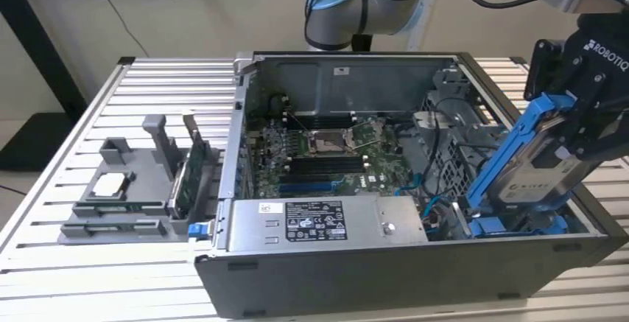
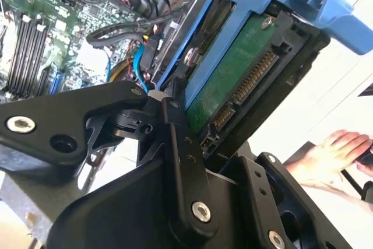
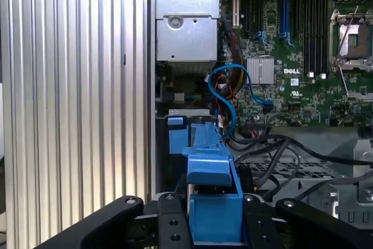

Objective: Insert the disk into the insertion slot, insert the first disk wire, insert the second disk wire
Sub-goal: 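Insert the disk into the insertion slot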

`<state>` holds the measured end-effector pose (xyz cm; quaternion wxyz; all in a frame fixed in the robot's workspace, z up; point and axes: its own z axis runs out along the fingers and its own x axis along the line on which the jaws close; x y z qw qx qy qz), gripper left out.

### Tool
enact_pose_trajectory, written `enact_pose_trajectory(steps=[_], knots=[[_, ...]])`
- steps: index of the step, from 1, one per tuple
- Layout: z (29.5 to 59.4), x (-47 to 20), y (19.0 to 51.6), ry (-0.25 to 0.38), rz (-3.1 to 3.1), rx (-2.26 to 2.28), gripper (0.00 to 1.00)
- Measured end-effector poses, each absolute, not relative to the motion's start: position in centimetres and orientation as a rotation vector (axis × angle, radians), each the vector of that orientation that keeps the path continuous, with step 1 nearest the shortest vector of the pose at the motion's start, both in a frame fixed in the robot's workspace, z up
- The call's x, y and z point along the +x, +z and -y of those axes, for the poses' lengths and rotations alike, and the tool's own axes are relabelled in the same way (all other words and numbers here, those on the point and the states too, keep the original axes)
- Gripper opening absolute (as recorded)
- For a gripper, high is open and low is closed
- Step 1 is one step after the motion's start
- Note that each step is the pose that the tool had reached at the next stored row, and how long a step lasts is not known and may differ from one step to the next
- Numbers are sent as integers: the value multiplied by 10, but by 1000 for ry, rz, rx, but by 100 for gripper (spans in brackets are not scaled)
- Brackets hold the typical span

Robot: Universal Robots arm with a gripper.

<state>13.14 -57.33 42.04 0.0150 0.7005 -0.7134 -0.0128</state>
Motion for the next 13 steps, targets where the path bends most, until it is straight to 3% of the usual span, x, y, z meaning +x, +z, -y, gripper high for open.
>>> enact_pose_trajectory(steps=[13], knots=[[574, 127, 409, -40, 2220, 2180, 33]])
